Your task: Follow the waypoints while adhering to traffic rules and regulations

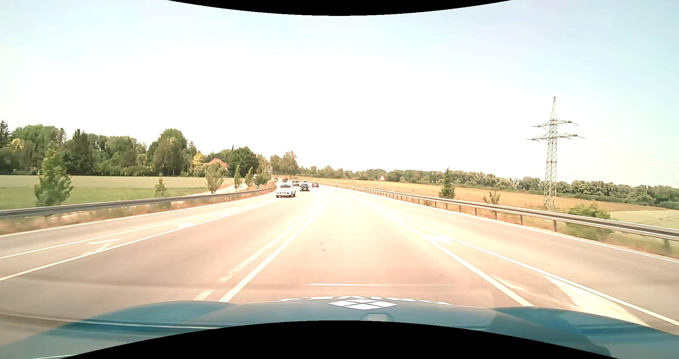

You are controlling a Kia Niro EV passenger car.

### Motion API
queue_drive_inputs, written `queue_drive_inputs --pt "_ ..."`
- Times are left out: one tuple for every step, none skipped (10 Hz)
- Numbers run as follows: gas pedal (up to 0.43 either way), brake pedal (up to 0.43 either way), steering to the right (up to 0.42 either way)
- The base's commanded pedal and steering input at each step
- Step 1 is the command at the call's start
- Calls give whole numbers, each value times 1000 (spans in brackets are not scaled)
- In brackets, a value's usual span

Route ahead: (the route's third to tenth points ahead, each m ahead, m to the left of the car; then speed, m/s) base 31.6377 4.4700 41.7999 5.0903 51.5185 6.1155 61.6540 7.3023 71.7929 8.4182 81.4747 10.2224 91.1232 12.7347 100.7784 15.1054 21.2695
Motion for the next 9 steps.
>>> queue_drive_inputs --pt "59 0 -9" --pt "59 0 -10" --pt "59 0 -10" --pt "59 0 -10" --pt "59 0 -10" --pt "59 0 -11" --pt "59 0 -12" --pt "59 0 -12" --pt "59 0 -12"
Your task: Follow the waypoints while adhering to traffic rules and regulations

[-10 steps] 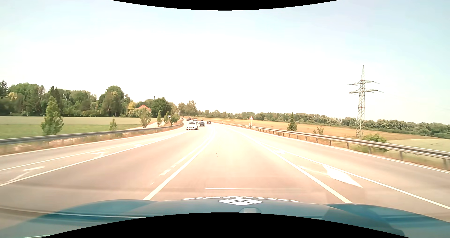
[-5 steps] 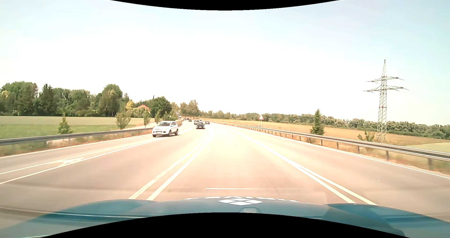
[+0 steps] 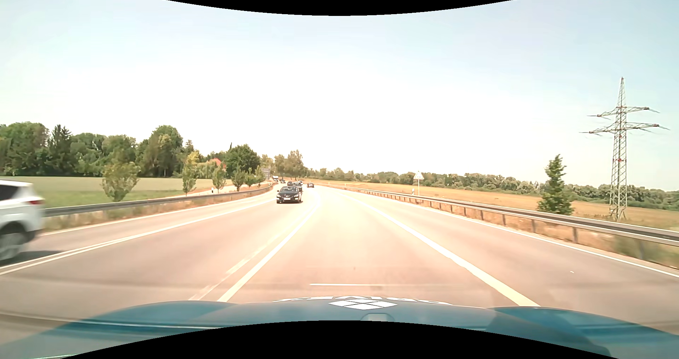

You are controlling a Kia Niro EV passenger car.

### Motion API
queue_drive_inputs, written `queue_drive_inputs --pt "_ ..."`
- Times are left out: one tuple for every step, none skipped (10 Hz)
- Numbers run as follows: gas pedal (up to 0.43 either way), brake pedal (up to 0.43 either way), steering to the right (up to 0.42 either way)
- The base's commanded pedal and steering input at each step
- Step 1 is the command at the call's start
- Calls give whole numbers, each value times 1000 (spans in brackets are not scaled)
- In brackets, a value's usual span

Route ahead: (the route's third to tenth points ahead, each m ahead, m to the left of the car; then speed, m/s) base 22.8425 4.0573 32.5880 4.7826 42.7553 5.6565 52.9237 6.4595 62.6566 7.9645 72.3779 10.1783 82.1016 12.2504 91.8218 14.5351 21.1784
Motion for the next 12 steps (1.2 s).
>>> queue_drive_inputs --pt "47 0 -13" --pt "47 0 -13" --pt "47 0 -14" --pt "39 0 -14" --pt "28 0 -14" --pt "20 0 -14" --pt "20 0 -14" --pt "8 0 -14" --pt "8 0 -14" --pt "59 0 -14" --pt "67 0 -14" --pt "67 0 -15"
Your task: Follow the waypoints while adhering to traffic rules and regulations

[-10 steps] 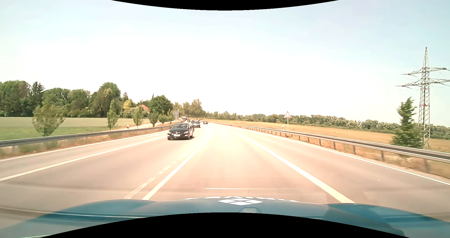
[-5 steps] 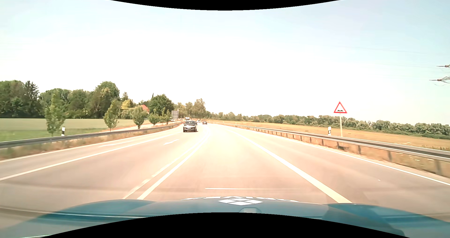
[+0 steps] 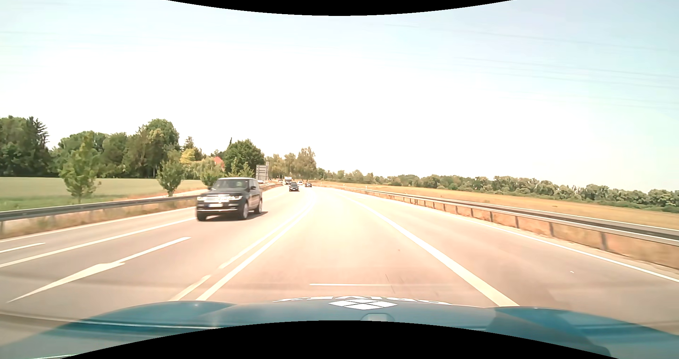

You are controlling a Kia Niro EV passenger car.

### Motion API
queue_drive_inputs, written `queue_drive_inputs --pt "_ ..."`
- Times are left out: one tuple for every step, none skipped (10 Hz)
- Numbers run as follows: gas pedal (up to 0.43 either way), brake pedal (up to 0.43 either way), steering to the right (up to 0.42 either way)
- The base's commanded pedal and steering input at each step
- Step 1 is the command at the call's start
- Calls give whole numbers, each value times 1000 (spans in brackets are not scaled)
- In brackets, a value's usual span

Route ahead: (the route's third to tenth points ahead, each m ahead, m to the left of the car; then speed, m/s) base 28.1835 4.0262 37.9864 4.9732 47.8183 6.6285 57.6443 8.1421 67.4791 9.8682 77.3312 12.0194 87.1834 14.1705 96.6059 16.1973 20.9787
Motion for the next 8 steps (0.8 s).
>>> queue_drive_inputs --pt "67 0 -14" --pt "79 0 -15" --pt "79 0 -14" --pt "79 0 -14" --pt "79 0 -14" --pt "79 0 -14" --pt "87 0 -15" --pt "87 0 -16"
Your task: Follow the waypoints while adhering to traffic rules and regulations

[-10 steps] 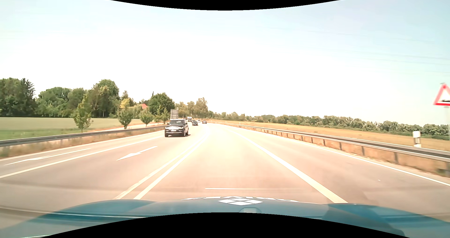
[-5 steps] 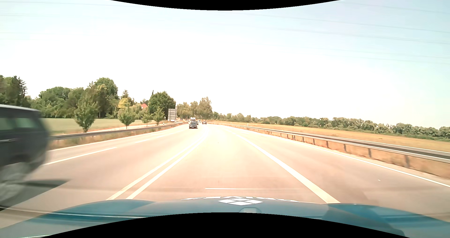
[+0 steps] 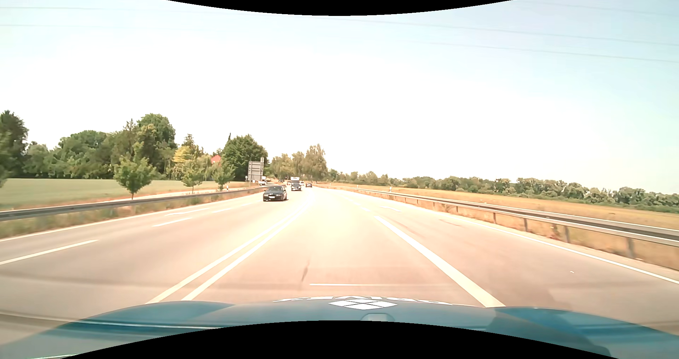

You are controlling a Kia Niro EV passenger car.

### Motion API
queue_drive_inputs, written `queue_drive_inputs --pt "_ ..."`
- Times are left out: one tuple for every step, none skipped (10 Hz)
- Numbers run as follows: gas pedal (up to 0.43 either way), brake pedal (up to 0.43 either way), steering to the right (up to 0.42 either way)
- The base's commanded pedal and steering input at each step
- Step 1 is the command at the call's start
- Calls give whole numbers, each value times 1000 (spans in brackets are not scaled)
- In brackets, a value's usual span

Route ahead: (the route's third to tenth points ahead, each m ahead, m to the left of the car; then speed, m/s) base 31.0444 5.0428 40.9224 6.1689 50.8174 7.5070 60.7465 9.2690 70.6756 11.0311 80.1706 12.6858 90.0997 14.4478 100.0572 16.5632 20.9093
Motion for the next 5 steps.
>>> queue_drive_inputs --pt "87 0 -17" --pt "87 0 -17" --pt "87 0 -17" --pt "87 0 -17" --pt "87 0 -17"
